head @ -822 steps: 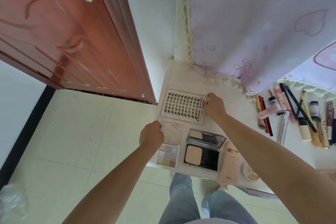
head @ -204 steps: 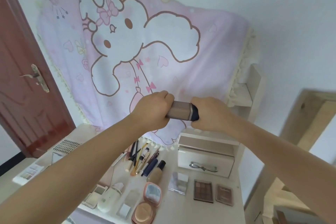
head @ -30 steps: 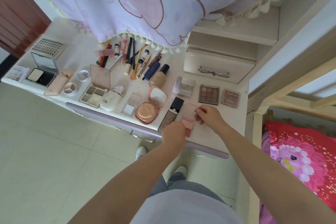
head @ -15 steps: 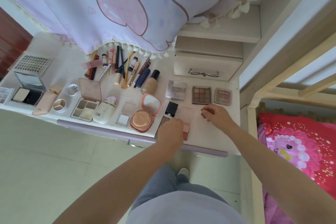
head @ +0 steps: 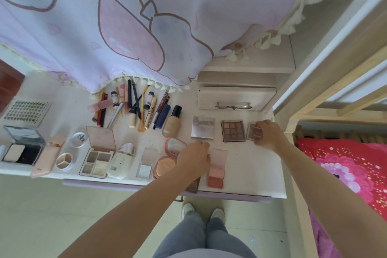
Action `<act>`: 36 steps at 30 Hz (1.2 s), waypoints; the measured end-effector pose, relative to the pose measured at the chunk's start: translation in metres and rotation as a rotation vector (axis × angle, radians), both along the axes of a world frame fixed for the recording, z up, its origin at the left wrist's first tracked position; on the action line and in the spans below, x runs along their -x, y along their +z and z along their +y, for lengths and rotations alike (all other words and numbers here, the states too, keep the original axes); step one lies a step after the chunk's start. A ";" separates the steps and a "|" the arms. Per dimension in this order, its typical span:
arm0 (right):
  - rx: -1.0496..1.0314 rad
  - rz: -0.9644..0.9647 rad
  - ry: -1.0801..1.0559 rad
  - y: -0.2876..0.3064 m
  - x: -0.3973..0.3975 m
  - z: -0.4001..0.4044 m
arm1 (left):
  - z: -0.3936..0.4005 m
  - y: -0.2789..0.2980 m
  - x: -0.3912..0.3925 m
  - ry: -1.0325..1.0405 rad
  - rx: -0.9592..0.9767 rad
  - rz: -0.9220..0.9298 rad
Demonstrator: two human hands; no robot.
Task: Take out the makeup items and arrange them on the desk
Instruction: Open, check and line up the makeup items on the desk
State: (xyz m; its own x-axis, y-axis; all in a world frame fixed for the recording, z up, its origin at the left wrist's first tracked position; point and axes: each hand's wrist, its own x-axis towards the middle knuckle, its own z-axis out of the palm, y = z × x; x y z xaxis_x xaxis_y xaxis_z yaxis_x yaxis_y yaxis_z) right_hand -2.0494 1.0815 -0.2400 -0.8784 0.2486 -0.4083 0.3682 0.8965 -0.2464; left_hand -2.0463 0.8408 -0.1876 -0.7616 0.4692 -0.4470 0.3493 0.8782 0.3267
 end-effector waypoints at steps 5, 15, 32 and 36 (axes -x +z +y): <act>0.282 0.086 -0.182 0.024 -0.043 -0.020 | 0.009 0.004 0.018 -0.008 -0.174 -0.107; 0.640 0.284 -0.079 0.108 -0.081 -0.039 | 0.040 0.036 0.026 0.006 -0.654 -0.766; 0.612 0.240 0.037 0.111 -0.083 -0.025 | 0.043 0.041 0.000 0.129 -0.799 -0.695; 0.633 0.204 0.038 0.102 -0.087 -0.029 | 0.038 0.025 -0.011 0.190 -0.817 -0.725</act>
